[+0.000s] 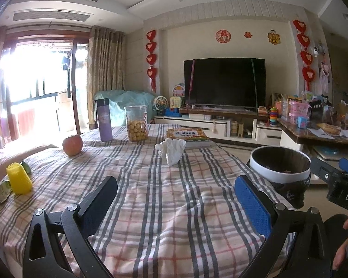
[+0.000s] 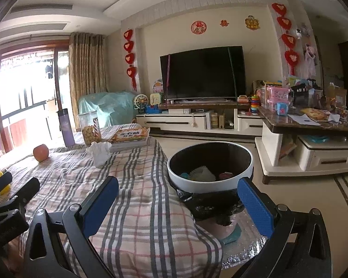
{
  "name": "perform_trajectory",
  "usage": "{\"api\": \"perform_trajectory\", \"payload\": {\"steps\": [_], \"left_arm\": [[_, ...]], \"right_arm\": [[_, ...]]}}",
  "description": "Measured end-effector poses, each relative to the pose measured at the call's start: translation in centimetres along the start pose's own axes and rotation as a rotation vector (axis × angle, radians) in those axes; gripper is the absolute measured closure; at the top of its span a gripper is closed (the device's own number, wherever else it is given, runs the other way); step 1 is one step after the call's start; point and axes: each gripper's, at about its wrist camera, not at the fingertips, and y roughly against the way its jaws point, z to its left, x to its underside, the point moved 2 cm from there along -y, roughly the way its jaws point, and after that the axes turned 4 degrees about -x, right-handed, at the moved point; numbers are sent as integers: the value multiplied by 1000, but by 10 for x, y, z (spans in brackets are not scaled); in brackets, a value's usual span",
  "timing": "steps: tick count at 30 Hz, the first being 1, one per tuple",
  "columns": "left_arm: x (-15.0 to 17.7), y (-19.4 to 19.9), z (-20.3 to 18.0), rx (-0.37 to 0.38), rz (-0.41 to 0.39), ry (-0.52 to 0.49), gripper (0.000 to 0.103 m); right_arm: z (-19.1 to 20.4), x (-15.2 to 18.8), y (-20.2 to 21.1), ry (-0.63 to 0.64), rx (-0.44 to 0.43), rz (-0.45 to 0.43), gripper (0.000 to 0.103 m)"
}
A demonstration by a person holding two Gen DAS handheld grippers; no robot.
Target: Collect trash
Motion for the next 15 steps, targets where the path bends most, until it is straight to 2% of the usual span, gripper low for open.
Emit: {"api": "perform_trajectory", "payload": {"steps": [15], "left_arm": [[3, 3, 0, 2, -6, -10, 1]], "right_arm": [[1, -1, 5, 5, -13, -8, 0]]}}
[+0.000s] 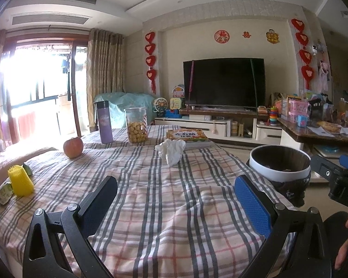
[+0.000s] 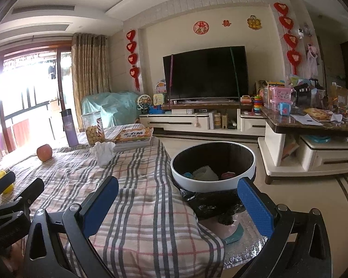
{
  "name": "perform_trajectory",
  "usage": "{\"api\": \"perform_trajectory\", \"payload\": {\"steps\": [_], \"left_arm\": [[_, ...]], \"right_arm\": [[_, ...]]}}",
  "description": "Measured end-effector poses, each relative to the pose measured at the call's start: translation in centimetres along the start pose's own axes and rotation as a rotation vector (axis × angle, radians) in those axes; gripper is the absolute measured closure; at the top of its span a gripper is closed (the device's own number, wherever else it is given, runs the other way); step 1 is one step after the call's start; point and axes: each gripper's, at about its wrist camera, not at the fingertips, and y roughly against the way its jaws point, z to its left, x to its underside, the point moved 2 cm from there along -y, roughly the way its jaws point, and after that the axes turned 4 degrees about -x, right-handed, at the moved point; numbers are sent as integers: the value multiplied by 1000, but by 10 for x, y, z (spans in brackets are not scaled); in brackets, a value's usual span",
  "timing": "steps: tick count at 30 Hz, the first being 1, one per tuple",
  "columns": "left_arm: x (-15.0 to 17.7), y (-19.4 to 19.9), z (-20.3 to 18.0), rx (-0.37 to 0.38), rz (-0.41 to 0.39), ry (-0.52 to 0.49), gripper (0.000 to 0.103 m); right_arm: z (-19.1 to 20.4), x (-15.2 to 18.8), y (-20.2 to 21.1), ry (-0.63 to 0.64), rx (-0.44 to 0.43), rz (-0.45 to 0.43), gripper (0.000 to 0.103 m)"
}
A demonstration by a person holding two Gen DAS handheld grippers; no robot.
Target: Collect trash
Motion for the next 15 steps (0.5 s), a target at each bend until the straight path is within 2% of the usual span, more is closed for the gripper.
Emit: {"api": "perform_trajectory", "payload": {"steps": [15], "left_arm": [[1, -1, 2, 8, 6, 4, 1]], "right_arm": [[2, -2, 3, 1, -16, -5, 0]]}}
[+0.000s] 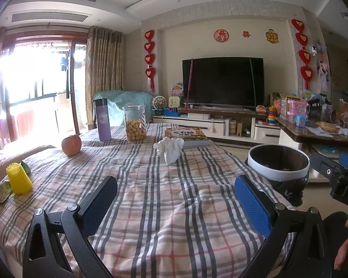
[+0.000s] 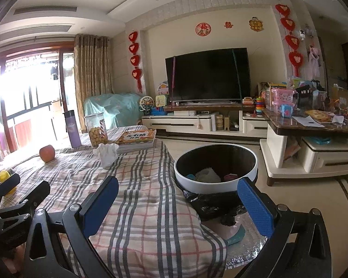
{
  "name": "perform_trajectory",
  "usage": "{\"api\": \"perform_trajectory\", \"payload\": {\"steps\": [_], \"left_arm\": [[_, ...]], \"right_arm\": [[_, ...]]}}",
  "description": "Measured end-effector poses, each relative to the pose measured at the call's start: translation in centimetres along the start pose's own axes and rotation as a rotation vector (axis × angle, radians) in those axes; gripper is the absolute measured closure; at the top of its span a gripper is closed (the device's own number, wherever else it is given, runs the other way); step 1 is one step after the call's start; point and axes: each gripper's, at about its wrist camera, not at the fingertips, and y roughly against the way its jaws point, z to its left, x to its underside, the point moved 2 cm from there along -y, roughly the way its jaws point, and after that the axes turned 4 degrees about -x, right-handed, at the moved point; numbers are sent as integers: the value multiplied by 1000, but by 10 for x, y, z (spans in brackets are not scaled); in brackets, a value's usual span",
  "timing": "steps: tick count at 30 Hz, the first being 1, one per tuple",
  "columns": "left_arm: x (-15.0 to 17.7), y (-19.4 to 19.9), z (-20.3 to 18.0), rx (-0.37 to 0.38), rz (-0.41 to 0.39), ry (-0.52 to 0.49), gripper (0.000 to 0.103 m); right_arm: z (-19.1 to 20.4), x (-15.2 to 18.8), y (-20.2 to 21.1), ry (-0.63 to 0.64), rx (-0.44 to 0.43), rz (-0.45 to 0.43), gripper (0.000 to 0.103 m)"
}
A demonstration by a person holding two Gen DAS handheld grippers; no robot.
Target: Collect trash
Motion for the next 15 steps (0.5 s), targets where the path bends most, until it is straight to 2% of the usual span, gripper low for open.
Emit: {"api": "perform_trajectory", "payload": {"steps": [15], "left_arm": [[2, -1, 0, -1, 7, -3, 1]], "right_arm": [[2, -2, 0, -2, -6, -3, 0]]}}
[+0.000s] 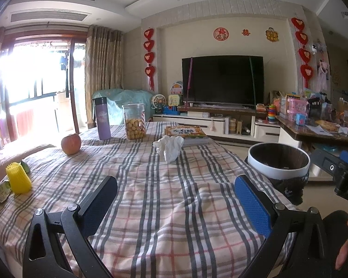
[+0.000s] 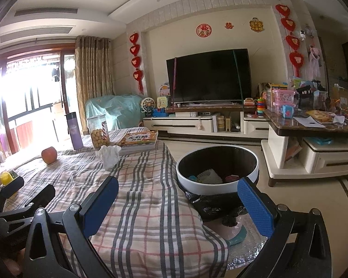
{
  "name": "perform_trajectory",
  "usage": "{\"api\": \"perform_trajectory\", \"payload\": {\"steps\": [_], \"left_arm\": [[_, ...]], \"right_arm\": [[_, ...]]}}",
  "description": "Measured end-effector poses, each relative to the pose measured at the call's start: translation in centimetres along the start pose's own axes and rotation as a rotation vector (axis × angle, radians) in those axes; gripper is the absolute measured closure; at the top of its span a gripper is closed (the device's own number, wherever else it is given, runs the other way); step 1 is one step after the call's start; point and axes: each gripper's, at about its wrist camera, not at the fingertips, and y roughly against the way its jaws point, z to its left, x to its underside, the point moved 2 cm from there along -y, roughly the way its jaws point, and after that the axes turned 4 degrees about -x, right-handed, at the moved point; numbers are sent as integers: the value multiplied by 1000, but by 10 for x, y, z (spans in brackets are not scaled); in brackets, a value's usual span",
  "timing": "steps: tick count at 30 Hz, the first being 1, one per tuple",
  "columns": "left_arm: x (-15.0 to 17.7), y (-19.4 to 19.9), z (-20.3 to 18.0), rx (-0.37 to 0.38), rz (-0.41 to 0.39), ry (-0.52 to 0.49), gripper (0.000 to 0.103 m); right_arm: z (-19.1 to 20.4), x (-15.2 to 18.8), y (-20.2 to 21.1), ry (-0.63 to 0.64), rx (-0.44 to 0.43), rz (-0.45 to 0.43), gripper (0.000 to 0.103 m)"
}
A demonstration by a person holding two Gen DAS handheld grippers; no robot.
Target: Collect trash
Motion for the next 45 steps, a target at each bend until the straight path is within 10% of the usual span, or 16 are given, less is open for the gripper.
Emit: {"api": "perform_trajectory", "payload": {"steps": [45], "left_arm": [[5, -1, -3, 11, 15, -1, 1]], "right_arm": [[11, -4, 1, -11, -27, -2, 0]]}}
